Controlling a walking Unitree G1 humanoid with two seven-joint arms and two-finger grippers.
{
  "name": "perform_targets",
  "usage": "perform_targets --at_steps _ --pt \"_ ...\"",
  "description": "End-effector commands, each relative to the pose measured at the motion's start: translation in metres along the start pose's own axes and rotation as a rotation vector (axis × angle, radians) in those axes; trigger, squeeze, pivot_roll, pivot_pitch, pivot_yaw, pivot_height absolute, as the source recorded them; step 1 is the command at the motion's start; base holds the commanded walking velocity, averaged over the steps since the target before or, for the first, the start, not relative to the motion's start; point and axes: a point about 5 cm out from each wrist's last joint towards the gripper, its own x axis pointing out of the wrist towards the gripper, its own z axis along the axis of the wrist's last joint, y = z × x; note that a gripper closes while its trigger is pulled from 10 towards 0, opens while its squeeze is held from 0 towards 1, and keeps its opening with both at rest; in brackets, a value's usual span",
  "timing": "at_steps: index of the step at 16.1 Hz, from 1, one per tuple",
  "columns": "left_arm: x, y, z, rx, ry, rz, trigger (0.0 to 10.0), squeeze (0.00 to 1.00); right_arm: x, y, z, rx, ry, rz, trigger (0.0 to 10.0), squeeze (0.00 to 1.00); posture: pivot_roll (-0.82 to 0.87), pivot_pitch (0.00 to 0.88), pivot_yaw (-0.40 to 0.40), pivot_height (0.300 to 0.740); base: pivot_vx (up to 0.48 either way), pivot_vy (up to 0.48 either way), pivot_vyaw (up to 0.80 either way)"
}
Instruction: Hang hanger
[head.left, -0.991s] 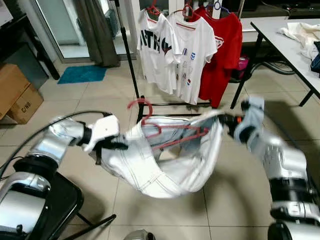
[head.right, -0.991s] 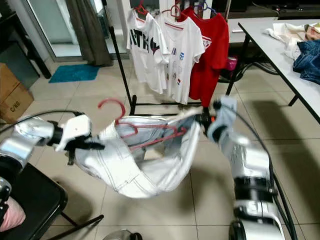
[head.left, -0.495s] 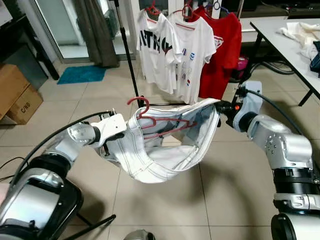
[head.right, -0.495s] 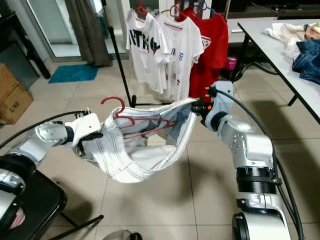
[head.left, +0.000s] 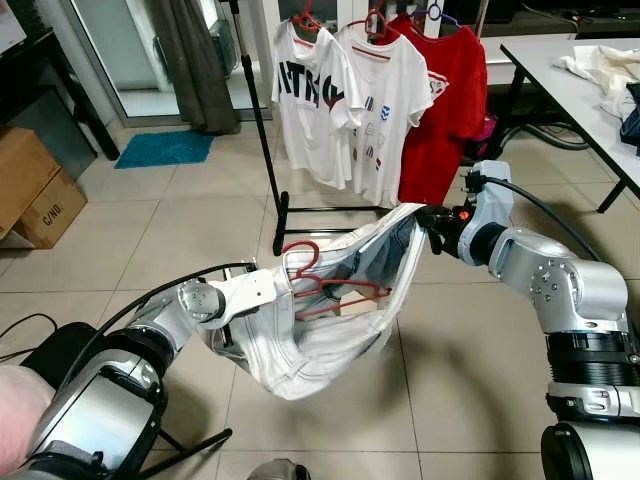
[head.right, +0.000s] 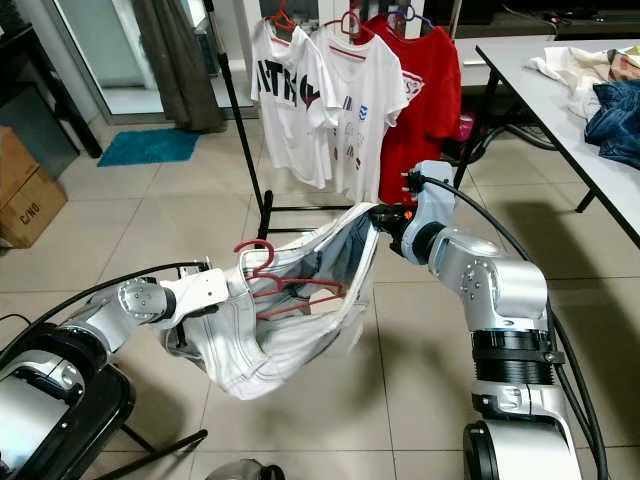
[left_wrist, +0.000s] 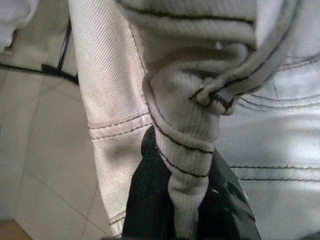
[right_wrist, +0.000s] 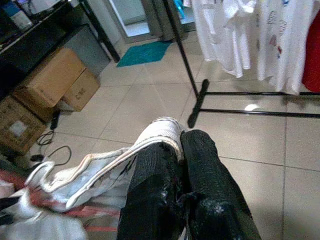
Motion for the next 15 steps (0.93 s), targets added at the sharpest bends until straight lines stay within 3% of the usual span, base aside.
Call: perform_targets --at_steps 1,2,4,6,8,9,11,12,14,15 --pt "-0.001 -0.002 -0.021 -0.189 0.058 0.051 0.0 0.0 -0.013 0.009 0.038 -0.033 -0.142 0.03 0.0 0.0 -0.1 0.0 0.12 0.74 0.0 0.0 0.0" --pt "0.0 -0.002 -0.019 -0.232 0.036 0.061 0.0 0.0 -0.014 0.01 0.038 -0.033 -0.141 0.037 0.0 0.0 -0.1 0.0 0.12 0.74 0.0 0.0 0.0" --pt "0.0 0.006 -0.005 -0.472 -0.13 0.113 0.0 0.0 -0.019 0.013 0.037 -0.044 -0.123 0.053 0.0 0.0 -0.11 0.0 0.125 0.74 0.0 0.0 0.0" --pt "-0.004 0.016 0.0 -0.669 -0.238 0.141 0.0 0.0 -0.025 0.018 0.034 -0.044 -0.11 0.077 0.0 0.0 -0.12 0.0 0.127 0.74 0.0 0.0 0.0" --pt "-0.007 0.023 0.007 -0.792 -0.333 0.134 0.0 0.0 -0.031 0.026 0.028 -0.066 -0.081 0.123 0.0 0.0 -0.12 0.0 0.128 0.74 0.0 0.0 0.0" --pt "-0.01 0.028 0.011 -0.834 -0.372 0.13 0.0 0.0 -0.036 0.034 0.022 -0.108 -0.058 0.168 0.0 0.0 -0.12 0.0 0.13 0.74 0.0 0.0 0.0" --pt "-0.017 0.043 0.021 -0.906 -0.456 0.137 0.0 0.0 -0.041 0.061 -0.008 -0.318 0.056 0.285 0.0 0.0 -0.13 0.0 0.137 0.74 0.0 0.0 0.0" --pt "-0.021 0.05 0.027 -0.903 -0.493 0.127 0.0 0.0 -0.039 0.066 -0.027 -0.421 0.137 0.289 0.0 0.0 -0.13 0.0 0.144 0.74 0.0 0.0 0.0" --pt "-0.032 0.061 0.04 -0.855 -0.568 0.028 0.0 0.0 -0.029 0.057 -0.054 -0.541 0.224 0.21 0.0 0.0 -0.12 0.0 0.156 0.74 0.0 0.0 0.0" --pt "-0.035 0.063 0.044 -0.83 -0.589 -0.016 0.0 0.0 -0.026 0.054 -0.06 -0.553 0.239 0.189 0.0 0.0 -0.12 0.0 0.156 0.74 0.0 0.0 0.0"
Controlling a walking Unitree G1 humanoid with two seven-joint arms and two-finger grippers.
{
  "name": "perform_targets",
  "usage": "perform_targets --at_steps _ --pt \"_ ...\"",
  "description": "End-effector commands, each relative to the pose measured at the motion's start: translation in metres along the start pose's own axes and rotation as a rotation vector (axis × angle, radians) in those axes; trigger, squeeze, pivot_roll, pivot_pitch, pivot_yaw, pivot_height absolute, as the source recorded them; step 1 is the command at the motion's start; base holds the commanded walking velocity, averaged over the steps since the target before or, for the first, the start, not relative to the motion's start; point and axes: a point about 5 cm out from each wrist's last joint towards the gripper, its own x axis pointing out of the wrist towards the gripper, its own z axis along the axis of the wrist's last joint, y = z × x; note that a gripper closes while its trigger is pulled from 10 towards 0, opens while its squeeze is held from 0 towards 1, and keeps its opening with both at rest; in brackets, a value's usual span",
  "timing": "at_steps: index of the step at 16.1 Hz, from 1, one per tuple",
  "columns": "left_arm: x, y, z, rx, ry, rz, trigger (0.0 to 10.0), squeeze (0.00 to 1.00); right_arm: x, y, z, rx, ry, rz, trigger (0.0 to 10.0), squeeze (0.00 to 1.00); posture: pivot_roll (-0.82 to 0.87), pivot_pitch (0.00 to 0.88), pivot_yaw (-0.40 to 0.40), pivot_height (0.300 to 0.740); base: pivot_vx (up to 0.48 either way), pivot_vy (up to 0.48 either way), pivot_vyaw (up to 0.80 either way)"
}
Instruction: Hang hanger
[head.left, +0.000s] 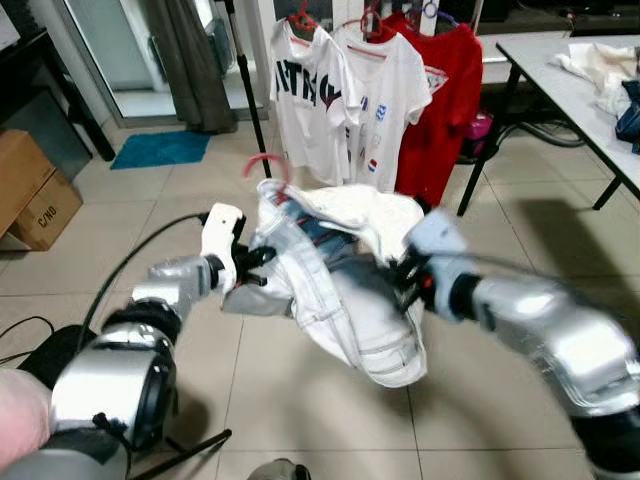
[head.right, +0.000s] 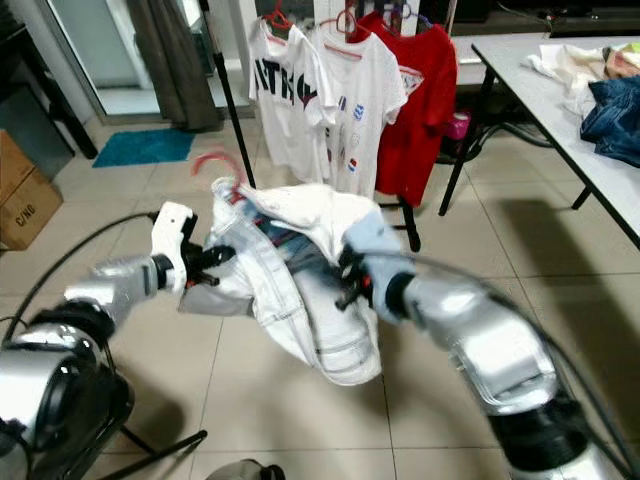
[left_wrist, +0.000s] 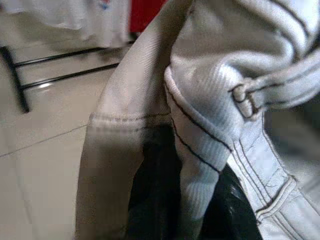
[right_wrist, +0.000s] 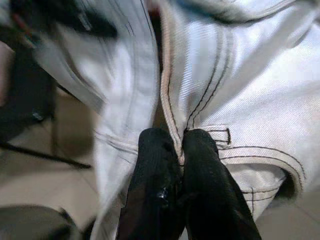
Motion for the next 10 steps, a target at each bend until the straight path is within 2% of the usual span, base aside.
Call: perform_targets --at_steps 1,2,3,4,5,6,7,9,10 --pt "-0.007 -0.006 0.037 0.092 -0.064 -0.158 0.0 0.0 0.013 0.004 -0.013 -0.03 0.048 -0.017 0.0 0.0 -0.11 0.0 0.163 0.74 0.0 0.0 0.0" --pt "-0.017 -0.013 0.037 0.15 0.007 -0.321 0.0 0.0 0.024 0.001 -0.021 -0.063 0.078 -0.073 0.0 0.0 -0.1 0.0 0.162 0.74 0.0 0.0 0.0" --pt "-0.023 -0.016 0.037 0.169 0.029 -0.387 0.0 0.0 0.029 -0.001 -0.026 -0.108 0.099 -0.105 0.0 0.0 -0.09 0.0 0.162 0.74 0.0 0.0 0.0" --pt "-0.023 -0.016 0.037 0.169 0.029 -0.387 0.0 0.0 0.029 -0.001 -0.026 -0.108 0.099 -0.105 0.0 0.0 -0.09 0.0 0.162 0.74 0.0 0.0 0.0" --pt "-0.036 -0.022 0.04 0.186 0.031 -0.48 0.0 0.0 0.039 -0.001 -0.033 -0.183 0.127 -0.139 0.0 0.0 -0.07 0.0 0.155 0.74 0.0 0.0 0.0" --pt "-0.042 -0.026 0.043 0.191 0.02 -0.515 0.0 0.0 0.044 0.001 -0.036 -0.197 0.133 -0.145 0.0 0.0 -0.05 0.0 0.15 0.74 0.0 0.0 0.0" --pt "-0.05 -0.034 0.051 0.169 -0.036 -0.576 0.0 0.0 0.053 0.006 -0.04 -0.243 0.143 -0.149 0.0 0.0 -0.04 0.0 0.151 0.74 0.0 0.0 0.0" --pt "-0.058 -0.043 0.056 0.129 -0.082 -0.672 0.0 0.0 0.062 0.011 -0.04 -0.243 0.141 -0.15 0.0 0.0 -0.05 0.0 0.165 0.74 0.0 0.0 0.0" --pt "-0.062 -0.048 0.055 0.127 -0.075 -0.714 0.0 0.0 0.066 0.011 -0.041 -0.248 0.142 -0.163 0.0 0.0 -0.05 0.0 0.166 0.74 0.0 0.0 0.0"
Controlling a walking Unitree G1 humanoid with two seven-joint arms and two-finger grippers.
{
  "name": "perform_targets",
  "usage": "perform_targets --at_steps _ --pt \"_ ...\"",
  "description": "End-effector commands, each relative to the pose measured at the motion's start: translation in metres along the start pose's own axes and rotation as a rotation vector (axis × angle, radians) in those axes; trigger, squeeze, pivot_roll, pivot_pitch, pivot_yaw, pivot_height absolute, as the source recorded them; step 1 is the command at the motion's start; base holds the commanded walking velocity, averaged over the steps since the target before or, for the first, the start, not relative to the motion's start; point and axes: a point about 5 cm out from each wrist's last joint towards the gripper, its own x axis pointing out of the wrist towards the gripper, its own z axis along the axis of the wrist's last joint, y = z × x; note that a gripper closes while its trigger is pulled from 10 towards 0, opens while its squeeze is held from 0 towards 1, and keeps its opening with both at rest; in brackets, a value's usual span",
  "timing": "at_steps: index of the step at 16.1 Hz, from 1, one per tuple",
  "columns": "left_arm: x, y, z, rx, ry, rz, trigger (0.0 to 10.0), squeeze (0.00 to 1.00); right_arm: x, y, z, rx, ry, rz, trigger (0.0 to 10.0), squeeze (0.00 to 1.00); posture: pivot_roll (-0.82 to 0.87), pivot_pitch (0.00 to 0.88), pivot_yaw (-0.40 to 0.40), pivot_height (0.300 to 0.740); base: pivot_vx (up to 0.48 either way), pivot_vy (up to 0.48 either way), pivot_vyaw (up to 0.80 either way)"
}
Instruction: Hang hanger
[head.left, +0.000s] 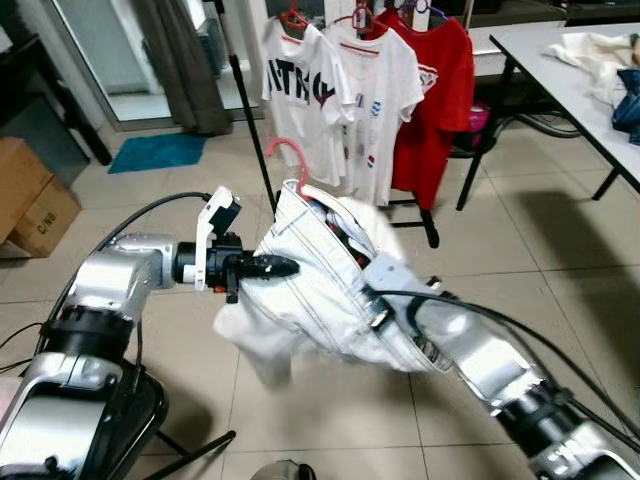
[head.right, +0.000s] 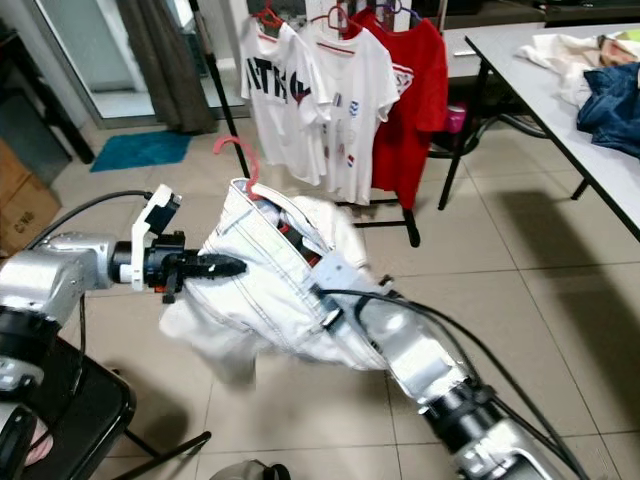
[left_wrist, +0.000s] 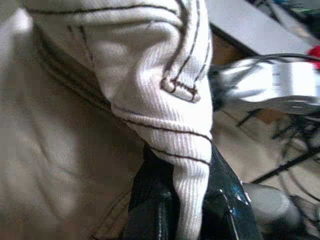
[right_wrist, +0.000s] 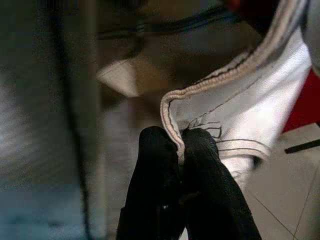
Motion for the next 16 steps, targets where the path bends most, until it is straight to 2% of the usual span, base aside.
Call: perform_targets --at_steps 1,3,4,7,8,9,13,14,15,16 --pt "-0.005 -0.01 0.023 0.089 -0.072 -0.063 0.0 0.0 0.003 0.0 -0.003 -0.021 0.018 -0.008 0.0 0.0 -0.04 0.0 0.171 0.74 0.0 0.0 0.0" --pt "-0.007 -0.012 0.022 0.114 -0.064 -0.048 0.0 0.0 0.007 -0.002 -0.003 -0.036 0.012 -0.036 0.0 0.0 -0.05 0.0 0.17 0.74 0.0 0.0 0.0" --pt "-0.008 -0.009 0.022 0.165 -0.052 0.021 0.0 0.0 0.008 0.0 0.0 -0.021 -0.035 -0.031 0.0 0.0 -0.04 0.0 0.16 0.74 0.0 0.0 0.0" --pt "-0.013 -0.003 0.014 0.236 0.05 0.156 0.0 0.0 0.007 -0.001 0.005 0.079 -0.134 -0.043 0.0 0.0 -0.04 0.0 0.155 0.74 0.0 0.0 0.0" --pt "-0.028 0.013 0.001 0.333 0.223 0.343 0.0 0.0 -0.002 -0.015 0.006 0.171 -0.249 -0.066 4.9 0.0 -0.04 0.0 0.156 0.74 0.0 0.0 0.0" --pt "-0.032 0.016 -0.001 0.357 0.254 0.387 0.0 0.0 -0.006 -0.018 0.006 0.194 -0.278 -0.063 4.9 0.0 -0.04 0.0 0.156 0.74 0.0 0.0 0.0" --pt "-0.032 0.016 -0.001 0.357 0.254 0.387 0.0 0.0 -0.006 -0.018 0.006 0.194 -0.278 -0.063 4.9 0.0 -0.04 0.0 0.156 0.74 0.0 0.0 0.0" --pt "-0.038 0.021 -0.002 0.388 0.286 0.444 0.0 0.0 -0.011 -0.022 0.004 0.217 -0.31 -0.045 10.0 0.0 -0.05 0.0 0.162 0.74 0.0 0.0 0.0" --pt "-0.056 0.035 0.006 0.523 0.328 0.617 0.0 0.0 -0.039 -0.025 0.002 0.195 -0.424 0.132 10.0 1.0 -0.06 0.0 0.178 0.74 0.0 0.0 0.0" --pt "-0.065 0.04 0.009 0.612 0.363 0.678 0.0 0.0 -0.055 -0.023 0.003 0.156 -0.477 0.245 10.0 1.0 -0.06 0.0 0.181 0.74 0.0 0.0 0.0"
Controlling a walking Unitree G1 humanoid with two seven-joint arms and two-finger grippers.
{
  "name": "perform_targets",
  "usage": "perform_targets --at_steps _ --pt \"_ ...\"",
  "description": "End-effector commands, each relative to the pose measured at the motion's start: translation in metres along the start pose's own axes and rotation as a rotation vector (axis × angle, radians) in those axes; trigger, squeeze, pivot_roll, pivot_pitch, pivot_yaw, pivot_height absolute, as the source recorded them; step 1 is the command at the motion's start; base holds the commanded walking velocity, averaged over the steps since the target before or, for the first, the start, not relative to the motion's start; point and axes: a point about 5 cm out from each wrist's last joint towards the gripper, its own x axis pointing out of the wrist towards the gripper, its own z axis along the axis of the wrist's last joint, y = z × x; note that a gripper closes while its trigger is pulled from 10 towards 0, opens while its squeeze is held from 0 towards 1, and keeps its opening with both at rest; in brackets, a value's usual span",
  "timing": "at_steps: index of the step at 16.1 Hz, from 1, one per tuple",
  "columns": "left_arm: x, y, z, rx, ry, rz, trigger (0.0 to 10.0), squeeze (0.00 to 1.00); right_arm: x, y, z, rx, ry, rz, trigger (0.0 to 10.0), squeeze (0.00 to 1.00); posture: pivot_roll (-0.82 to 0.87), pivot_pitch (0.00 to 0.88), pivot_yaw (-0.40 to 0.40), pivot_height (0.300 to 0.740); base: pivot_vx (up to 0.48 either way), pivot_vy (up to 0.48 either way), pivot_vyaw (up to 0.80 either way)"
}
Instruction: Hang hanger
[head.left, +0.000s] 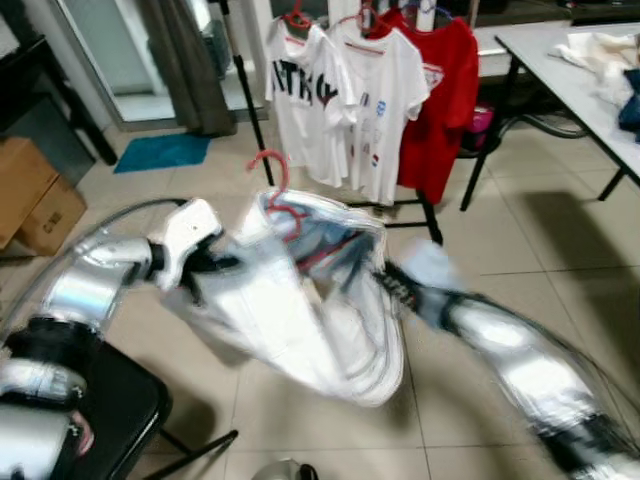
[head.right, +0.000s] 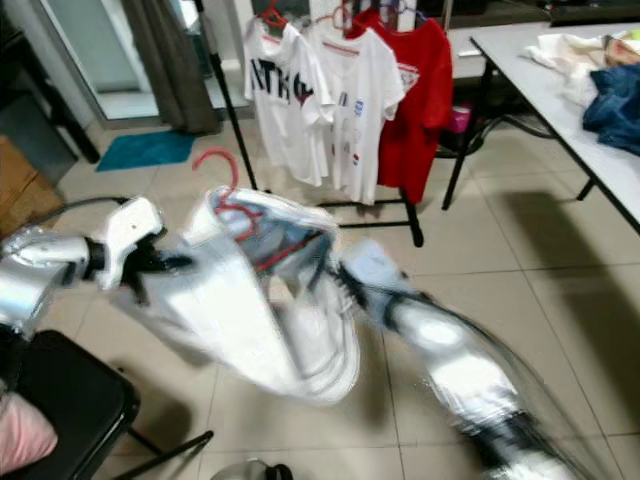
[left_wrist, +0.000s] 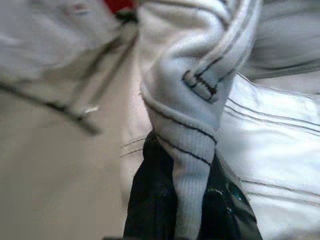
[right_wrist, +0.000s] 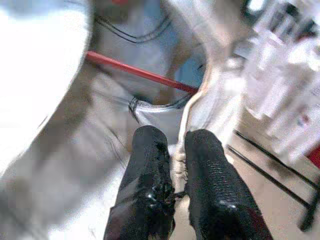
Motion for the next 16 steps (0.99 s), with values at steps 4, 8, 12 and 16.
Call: perform_targets --at_steps 4,8,12,16 --pt "-0.005 0.013 0.005 0.206 0.014 0.092 0.0 0.0 -0.01 -0.002 0.024 -0.04 -0.128 0.114 10.0 1.0 -0.07 0.0 0.181 0.74 0.0 0.0 0.0" --pt "0.0 0.002 0.013 0.368 -0.14 0.016 0.0 0.0 -0.025 -0.035 0.052 0.006 -0.259 0.046 10.0 1.0 -0.07 0.0 0.178 0.74 0.0 0.0 0.0" --pt "0.003 -0.01 0.019 0.457 -0.216 -0.068 0.0 0.0 -0.025 -0.048 0.07 -0.024 -0.288 0.134 10.0 1.0 -0.08 0.0 0.169 0.74 0.0 0.0 0.0" --pt "-0.002 -0.014 0.025 0.55 -0.273 -0.149 0.0 0.0 -0.014 -0.049 0.061 -0.084 -0.153 0.391 10.0 1.0 -0.07 0.0 0.152 0.74 0.0 0.0 0.0"
